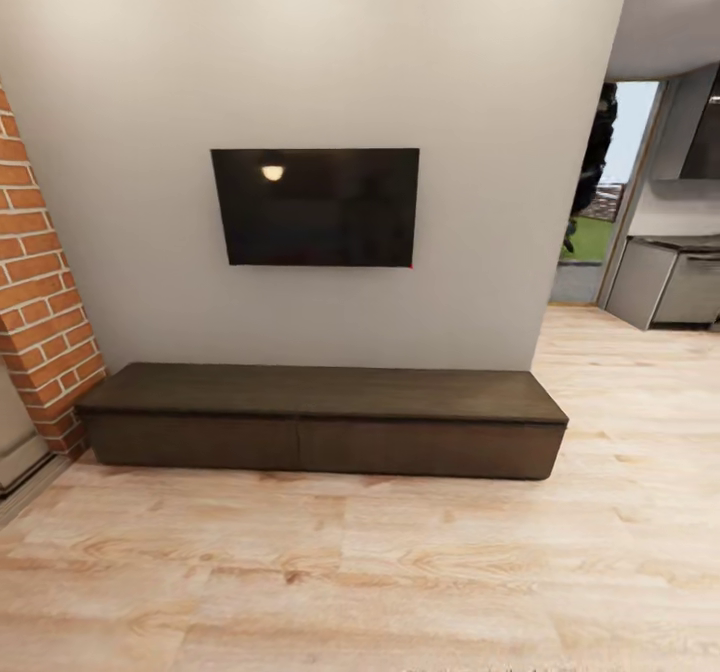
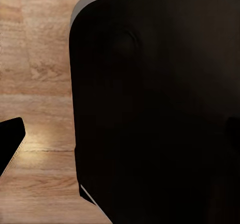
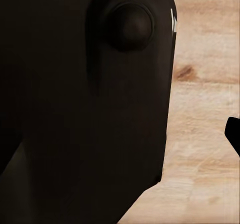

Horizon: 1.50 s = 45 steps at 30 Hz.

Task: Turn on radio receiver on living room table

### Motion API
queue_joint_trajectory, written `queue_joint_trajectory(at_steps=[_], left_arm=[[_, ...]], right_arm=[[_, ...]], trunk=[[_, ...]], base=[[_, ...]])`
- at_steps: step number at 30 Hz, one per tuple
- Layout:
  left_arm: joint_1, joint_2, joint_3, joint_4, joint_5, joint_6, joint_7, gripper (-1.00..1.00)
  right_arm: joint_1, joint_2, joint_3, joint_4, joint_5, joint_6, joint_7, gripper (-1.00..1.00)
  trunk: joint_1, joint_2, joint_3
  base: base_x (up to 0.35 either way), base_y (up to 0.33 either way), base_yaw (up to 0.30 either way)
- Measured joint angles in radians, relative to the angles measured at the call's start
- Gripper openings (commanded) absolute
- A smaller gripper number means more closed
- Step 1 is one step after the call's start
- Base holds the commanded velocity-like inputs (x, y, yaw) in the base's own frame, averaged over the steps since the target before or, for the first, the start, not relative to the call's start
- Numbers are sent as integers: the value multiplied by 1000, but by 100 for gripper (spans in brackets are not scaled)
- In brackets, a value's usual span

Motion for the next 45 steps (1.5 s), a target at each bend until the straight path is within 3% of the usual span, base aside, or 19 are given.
queue_joint_trajectory(at_steps=[45], left_arm=[[0,0,0,0,0,0,0,100]], right_arm=[[0,0,0,0,0,0,0,100]], trunk=[[0,0,0]], base=[[0,0,-286]])
